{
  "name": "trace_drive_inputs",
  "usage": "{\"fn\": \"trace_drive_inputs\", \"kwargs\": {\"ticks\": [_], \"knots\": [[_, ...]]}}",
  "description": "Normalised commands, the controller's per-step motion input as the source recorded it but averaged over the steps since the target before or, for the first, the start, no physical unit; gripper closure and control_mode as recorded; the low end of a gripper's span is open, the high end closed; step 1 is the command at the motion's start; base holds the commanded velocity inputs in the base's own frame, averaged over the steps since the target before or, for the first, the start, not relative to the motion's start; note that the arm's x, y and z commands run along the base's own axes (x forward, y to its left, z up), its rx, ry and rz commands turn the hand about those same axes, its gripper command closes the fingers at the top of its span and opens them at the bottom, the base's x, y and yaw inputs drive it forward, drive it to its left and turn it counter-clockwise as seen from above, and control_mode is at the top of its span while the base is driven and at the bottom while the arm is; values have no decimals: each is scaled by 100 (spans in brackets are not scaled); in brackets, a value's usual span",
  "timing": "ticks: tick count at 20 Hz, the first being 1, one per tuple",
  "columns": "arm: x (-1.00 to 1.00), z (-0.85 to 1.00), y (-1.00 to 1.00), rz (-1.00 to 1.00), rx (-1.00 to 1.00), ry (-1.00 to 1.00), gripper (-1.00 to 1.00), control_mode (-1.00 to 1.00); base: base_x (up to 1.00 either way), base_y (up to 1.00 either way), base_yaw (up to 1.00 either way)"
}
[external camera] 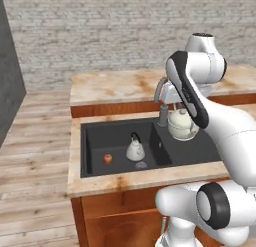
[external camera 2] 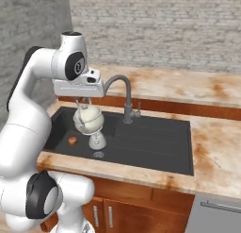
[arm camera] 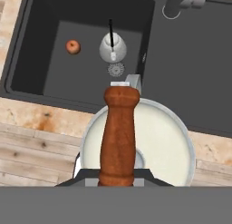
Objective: Pick the kettle and kettle and place them in the sink. Then turn on the water.
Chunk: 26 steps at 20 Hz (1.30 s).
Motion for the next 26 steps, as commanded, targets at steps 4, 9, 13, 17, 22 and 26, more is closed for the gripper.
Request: {"fn": "trace_drive_inputs", "kwargs": {"ticks": [4, 9, 13, 17, 22, 26], "knots": [[0, 0, 0, 0, 0, 0, 100, 100, 0, -43, 9], [0, 0, 0, 0, 0, 0, 100, 100, 7, -15, -4], [0, 0, 0, 0, 0, 0, 100, 100, 23, -61, -2], [0, 0, 0, 0, 0, 0, 100, 100, 18, -82, 0], [0, 0, 0, 0, 0, 0, 100, 100, 26, -61, -1], [0, 0, 0, 0, 0, 0, 100, 100, 37, -23, -8]]}}
